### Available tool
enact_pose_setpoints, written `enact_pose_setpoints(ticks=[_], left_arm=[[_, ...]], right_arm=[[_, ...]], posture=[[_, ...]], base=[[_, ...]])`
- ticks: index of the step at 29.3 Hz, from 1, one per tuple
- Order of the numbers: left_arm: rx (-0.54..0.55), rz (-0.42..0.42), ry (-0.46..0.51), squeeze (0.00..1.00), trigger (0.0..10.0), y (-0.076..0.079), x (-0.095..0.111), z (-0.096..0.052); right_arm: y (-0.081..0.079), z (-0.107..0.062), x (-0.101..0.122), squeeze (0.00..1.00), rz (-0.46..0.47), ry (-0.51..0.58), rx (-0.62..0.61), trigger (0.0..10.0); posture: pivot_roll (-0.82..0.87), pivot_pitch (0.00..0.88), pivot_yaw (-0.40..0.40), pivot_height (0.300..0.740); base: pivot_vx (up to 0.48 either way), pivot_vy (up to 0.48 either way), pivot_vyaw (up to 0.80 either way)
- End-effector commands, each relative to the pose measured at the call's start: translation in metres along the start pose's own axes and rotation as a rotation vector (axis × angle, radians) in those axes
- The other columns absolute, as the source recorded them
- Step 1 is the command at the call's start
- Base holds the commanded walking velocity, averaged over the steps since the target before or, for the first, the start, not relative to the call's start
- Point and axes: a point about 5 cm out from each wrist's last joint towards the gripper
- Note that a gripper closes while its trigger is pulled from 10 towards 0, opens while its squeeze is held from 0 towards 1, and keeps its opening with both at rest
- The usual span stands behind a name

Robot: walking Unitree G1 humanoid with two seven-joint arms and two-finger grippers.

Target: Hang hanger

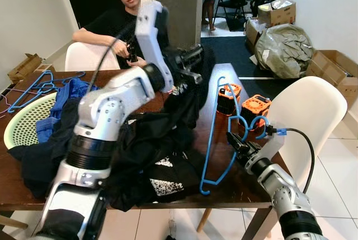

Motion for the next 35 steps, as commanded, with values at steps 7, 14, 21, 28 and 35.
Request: enact_pose_setpoints(ticks=[7,14,21,28,35], left_arm=[[-0.216,-0.060,0.072,0.00,0.0,0.042,0.011,0.060],[-0.296,-0.156,0.100,0.00,0.0,0.066,0.012,0.079],[-0.119,-0.155,0.054,0.00,0.0,0.025,0.005,0.028],[-0.018,-0.042,-0.195,0.00,0.0,0.014,-0.032,-0.053],[0.275,0.001,-0.342,0.00,0.0,-0.001,-0.040,-0.139]], right_arm=[[0.004,-0.001,-0.012,0.00,-0.004,-0.046,-0.036,10.0],[0.004,-0.002,-0.012,0.00,-0.001,-0.040,-0.040,10.0],[0.004,-0.003,-0.012,0.00,0.016,-0.034,-0.034,10.0],[0.003,-0.004,-0.010,0.00,0.030,-0.038,-0.019,10.0],[0.004,-0.005,-0.010,0.00,0.043,-0.044,-0.005,10.0]], posture=[[-0.05,0.000,0.079,0.740],[-0.05,0.000,0.083,0.740],[-0.02,0.000,0.069,0.740],[0.01,0.000,0.045,0.740],[0.06,0.011,0.022,0.740]], base=[[0.000,0.000,0.00],[0.000,0.000,0.00],[0.000,0.000,0.00],[0.000,0.000,0.00],[0.000,0.000,0.00]])
Point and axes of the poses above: a point about 5 cm out from each wrist's last joint towards the gripper, its own z axis pointing out of the wrist towards the gripper, its own x axis along the axis of the wrist's last joint, y = z × x, and after that the axes turned 3 degrees about z, right-handed
